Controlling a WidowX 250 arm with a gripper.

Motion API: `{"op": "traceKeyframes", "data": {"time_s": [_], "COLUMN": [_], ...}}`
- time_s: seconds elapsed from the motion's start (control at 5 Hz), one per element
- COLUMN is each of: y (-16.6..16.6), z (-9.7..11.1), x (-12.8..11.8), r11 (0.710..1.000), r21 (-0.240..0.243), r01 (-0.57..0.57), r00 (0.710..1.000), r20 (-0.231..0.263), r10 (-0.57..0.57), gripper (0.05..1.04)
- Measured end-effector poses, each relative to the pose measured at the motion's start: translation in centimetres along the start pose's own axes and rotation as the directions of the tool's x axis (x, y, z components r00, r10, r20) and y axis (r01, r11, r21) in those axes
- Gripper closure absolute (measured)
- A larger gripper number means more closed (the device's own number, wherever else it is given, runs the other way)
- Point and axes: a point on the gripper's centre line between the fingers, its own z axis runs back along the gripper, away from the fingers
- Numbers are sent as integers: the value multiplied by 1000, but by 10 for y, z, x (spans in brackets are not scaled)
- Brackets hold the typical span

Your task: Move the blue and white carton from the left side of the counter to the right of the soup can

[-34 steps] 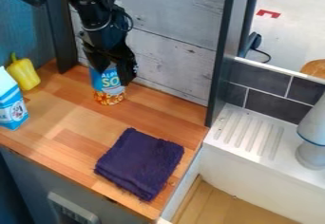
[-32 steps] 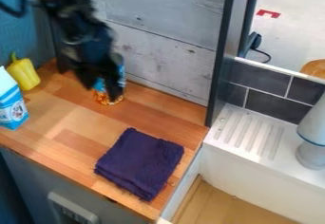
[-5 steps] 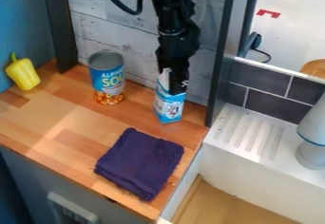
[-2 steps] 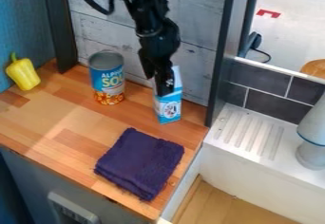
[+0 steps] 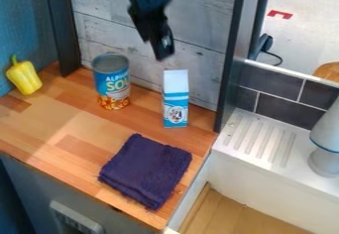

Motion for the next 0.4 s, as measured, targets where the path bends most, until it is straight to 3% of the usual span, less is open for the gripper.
{"op": "traceKeyframes", "data": {"time_s": [0.2, 0.4], "y": [10, 29], "z": [59, 109], "x": [-13, -48], "r11": [997, 957], "r21": [17, 126], "r01": [-81, -261], "r00": [996, 946], "r20": [48, -161], "r10": [80, 280], "gripper": [79, 79]}}
